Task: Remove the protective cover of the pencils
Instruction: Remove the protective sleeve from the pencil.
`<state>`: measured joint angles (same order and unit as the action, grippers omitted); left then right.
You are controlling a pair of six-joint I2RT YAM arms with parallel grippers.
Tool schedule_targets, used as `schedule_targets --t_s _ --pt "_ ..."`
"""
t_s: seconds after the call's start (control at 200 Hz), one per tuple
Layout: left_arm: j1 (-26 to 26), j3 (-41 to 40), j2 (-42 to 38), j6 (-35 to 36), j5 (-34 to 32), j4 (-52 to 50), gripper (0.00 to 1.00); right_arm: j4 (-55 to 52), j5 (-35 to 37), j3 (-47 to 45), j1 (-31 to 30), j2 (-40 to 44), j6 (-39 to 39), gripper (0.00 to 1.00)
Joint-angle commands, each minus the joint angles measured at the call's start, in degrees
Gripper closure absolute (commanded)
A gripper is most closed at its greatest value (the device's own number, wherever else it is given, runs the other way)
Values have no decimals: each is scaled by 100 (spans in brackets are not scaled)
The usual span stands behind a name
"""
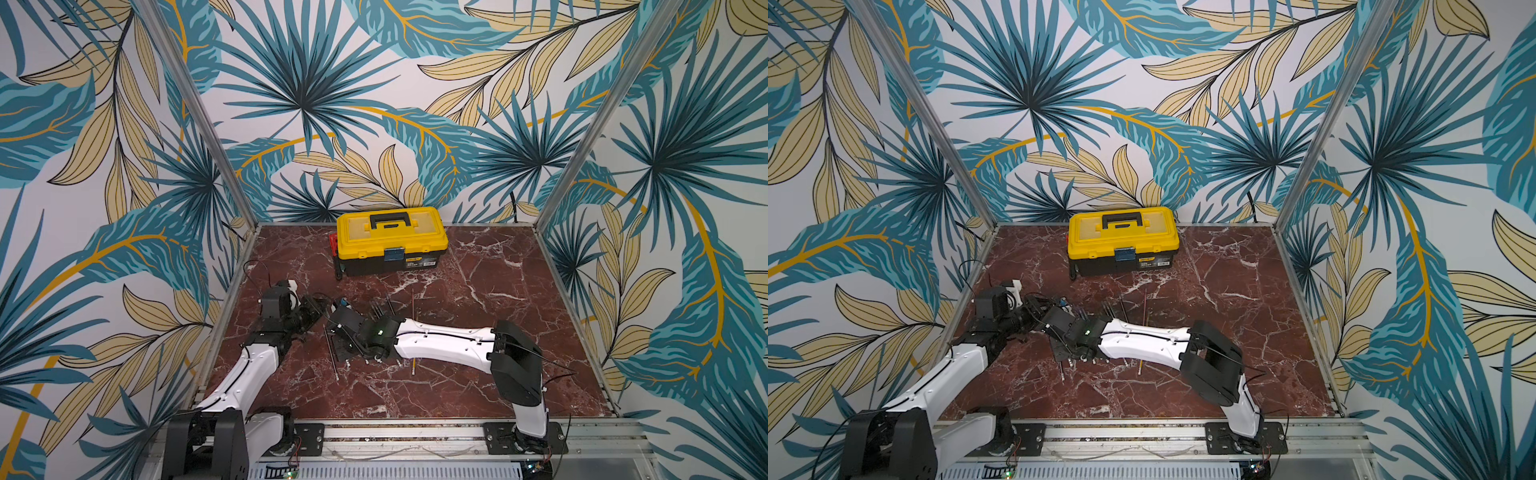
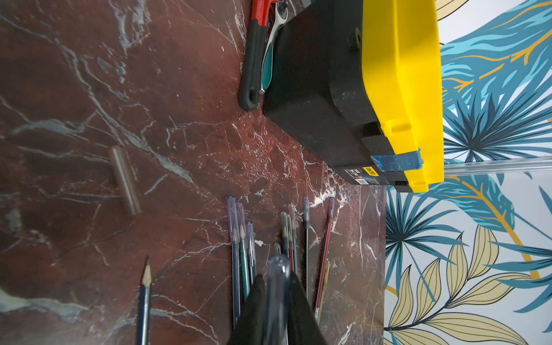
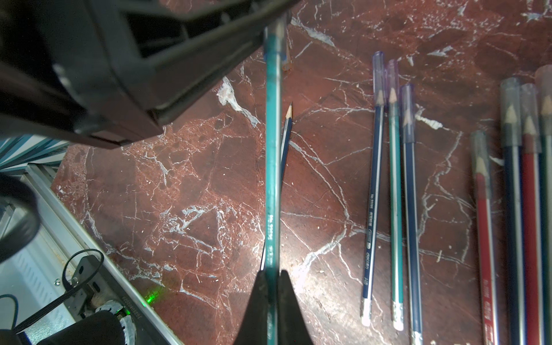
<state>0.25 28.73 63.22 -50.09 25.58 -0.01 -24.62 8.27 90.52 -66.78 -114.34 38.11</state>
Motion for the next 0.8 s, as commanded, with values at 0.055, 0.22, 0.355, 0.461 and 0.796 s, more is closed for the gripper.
schedule_targets --t_s 0.055,0.22,0.355,0.461,0.796 --pt "-52 -78 -25 51 54 129 90 155 -95 -81 -6 176 -25 100" --pt "-53 -78 -12 33 49 126 92 161 -50 -97 0 126 -69 79" --pt "-53 -70 -29 51 24 124 92 206 -208 -30 60 -16 -47 65" --pt "-56 -69 -9 41 58 124 94 179 -232 29 98 -143 -30 66" --pt "-55 7 89 163 -22 129 95 266 -437 -61 139 -172 -83 95"
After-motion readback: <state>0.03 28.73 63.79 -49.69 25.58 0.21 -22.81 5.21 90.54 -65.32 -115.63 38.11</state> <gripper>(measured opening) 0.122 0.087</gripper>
